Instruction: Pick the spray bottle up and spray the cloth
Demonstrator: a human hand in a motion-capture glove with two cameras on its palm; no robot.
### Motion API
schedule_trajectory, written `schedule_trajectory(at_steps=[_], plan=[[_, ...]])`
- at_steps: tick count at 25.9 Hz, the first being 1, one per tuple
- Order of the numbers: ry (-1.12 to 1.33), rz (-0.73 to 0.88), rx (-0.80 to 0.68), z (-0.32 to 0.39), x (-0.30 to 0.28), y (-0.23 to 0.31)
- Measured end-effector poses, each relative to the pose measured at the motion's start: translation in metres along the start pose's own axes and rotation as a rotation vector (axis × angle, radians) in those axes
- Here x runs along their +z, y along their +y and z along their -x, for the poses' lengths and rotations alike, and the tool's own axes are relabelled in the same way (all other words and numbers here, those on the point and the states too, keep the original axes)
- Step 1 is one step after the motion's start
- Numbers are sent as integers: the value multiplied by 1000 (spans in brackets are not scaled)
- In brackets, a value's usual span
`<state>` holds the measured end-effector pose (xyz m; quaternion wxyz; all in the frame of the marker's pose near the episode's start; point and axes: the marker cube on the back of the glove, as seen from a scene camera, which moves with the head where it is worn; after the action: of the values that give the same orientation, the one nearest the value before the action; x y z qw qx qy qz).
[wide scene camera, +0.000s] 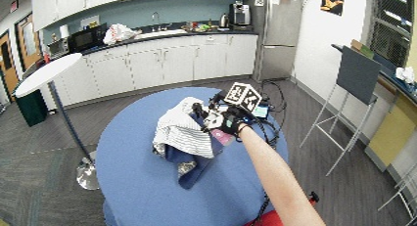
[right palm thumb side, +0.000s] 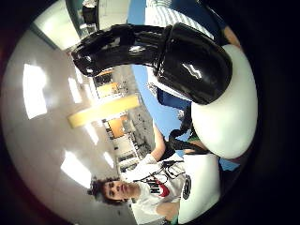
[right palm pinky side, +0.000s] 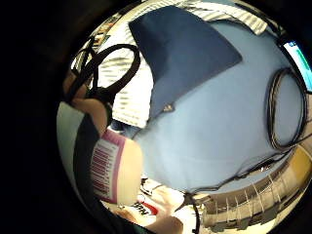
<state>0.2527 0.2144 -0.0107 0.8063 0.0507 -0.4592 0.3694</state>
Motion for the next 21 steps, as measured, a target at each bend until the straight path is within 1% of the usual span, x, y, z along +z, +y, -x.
schedule_trajectory(at_steps=[13, 21], plan=[[39, -23, 29, -6, -10, 8], [34, -48, 3, -1, -14, 12]])
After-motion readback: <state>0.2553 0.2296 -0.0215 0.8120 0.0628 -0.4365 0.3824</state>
